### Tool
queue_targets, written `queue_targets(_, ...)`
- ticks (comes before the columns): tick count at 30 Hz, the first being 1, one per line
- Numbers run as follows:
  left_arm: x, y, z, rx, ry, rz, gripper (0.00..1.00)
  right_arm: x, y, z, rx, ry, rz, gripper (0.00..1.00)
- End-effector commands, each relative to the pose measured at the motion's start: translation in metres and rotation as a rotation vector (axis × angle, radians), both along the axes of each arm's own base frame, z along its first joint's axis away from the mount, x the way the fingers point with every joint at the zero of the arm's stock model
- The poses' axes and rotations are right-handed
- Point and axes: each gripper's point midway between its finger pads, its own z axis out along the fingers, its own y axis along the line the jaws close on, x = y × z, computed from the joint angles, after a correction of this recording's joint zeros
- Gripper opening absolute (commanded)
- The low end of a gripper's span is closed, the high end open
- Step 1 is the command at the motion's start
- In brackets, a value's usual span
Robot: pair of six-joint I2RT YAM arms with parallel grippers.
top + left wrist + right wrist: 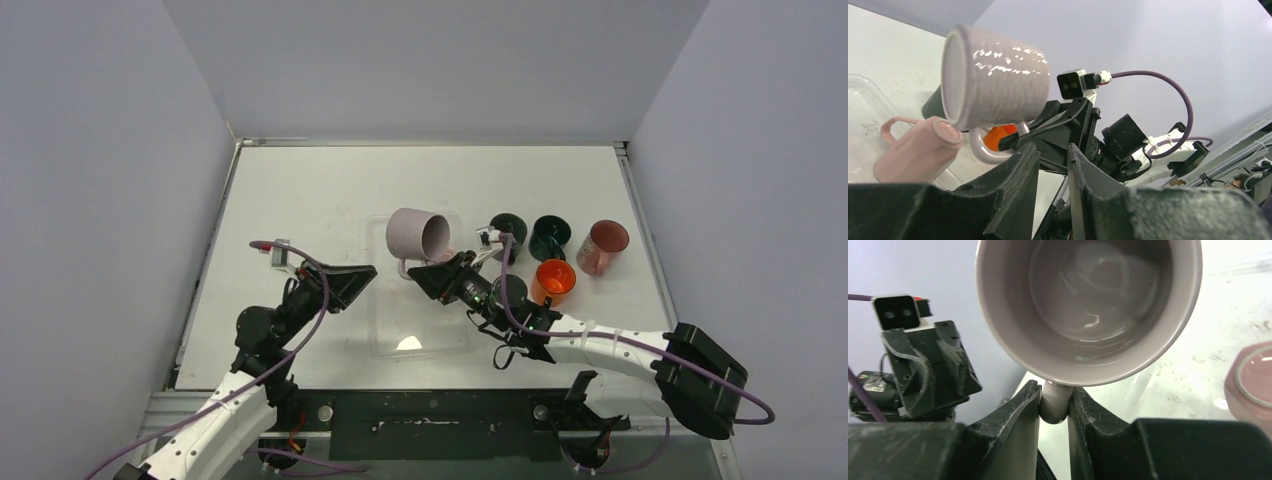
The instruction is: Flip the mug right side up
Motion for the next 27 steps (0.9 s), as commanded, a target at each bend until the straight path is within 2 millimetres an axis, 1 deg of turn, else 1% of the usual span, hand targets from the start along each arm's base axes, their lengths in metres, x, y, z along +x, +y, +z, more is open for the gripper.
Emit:
queue_targets(1,0.006,0.005,0.000,0.000,-0.045,0.052,0.25,0.006,0.008,0.051,0.117,-0.106,-0.010,0.05)
queue_targets(6,0.021,0.012,-0.019,0.093,0.026,0.136,0.27,0.009,0.019,0.043,0.016,-0.138,0.006,0.05)
queue_targets(8,0.027,0.019,-0.022,0.138,0.039,0.198,0.29,0.008,0.023,0.040,-0.013,-0.147,0.027,0.05)
queue_targets(10,0.033,0.029,-0.022,0.182,0.051,0.270,0.29,0.006,0.026,0.036,-0.041,-0.149,0.041,0.05)
queue_targets(14,0.040,0.052,-0.010,0.249,0.032,0.408,0.33,0.004,0.033,0.033,-0.098,-0.171,0.061,0.05)
queue_targets(16,0.041,0.059,-0.005,0.277,0.028,0.450,0.35,0.004,0.036,0.033,-0.121,-0.185,0.067,0.05)
queue_targets(17,0.041,0.061,0.000,0.285,0.023,0.462,0.36,0.005,0.037,0.035,-0.134,-0.200,0.070,0.05)
queue_targets(21,0.046,0.075,0.009,0.318,0.065,0.540,0.38,0.008,0.046,0.046,-0.163,-0.235,0.077,0.05)
queue_targets(23,0.047,0.085,0.012,0.346,0.109,0.587,0.40,0.012,0.053,0.046,-0.182,-0.245,0.082,0.05)
queue_targets(25,0.047,0.100,0.023,0.361,0.140,0.655,0.42,0.013,0.064,0.043,-0.202,-0.255,0.101,0.05)
queue_targets(27,0.045,0.118,0.036,0.377,0.176,0.740,0.45,0.012,0.078,0.040,-0.216,-0.266,0.124,0.05)
